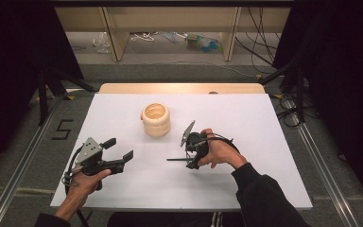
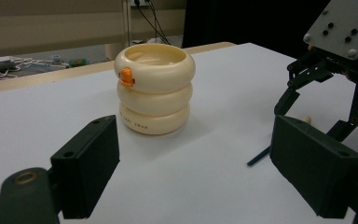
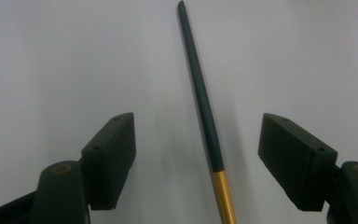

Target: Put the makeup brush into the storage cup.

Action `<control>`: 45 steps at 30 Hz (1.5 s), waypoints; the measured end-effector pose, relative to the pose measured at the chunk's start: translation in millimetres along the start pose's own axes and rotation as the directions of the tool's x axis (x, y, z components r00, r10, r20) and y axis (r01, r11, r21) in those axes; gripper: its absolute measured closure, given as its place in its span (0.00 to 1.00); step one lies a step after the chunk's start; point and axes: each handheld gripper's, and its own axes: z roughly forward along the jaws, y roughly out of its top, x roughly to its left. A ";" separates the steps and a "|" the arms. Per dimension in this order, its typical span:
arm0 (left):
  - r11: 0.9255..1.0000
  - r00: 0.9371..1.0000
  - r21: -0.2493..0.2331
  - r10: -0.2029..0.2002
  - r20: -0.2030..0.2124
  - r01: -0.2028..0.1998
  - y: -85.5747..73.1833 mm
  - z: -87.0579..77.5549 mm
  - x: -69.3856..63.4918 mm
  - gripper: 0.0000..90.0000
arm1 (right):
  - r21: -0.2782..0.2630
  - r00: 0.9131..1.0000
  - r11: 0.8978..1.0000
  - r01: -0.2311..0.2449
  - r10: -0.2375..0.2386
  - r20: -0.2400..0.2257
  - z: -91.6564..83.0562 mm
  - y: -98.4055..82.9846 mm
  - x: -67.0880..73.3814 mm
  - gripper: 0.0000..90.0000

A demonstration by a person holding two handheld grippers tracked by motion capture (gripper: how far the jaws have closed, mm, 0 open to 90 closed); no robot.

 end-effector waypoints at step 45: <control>1.000 1.000 0.001 0.008 0.008 -0.008 1.0 -0.2 0.2 0.17 | 0.132 0.999 0.990 0.040 -0.036 -0.027 20.2 10.2 -14.1 0.56</control>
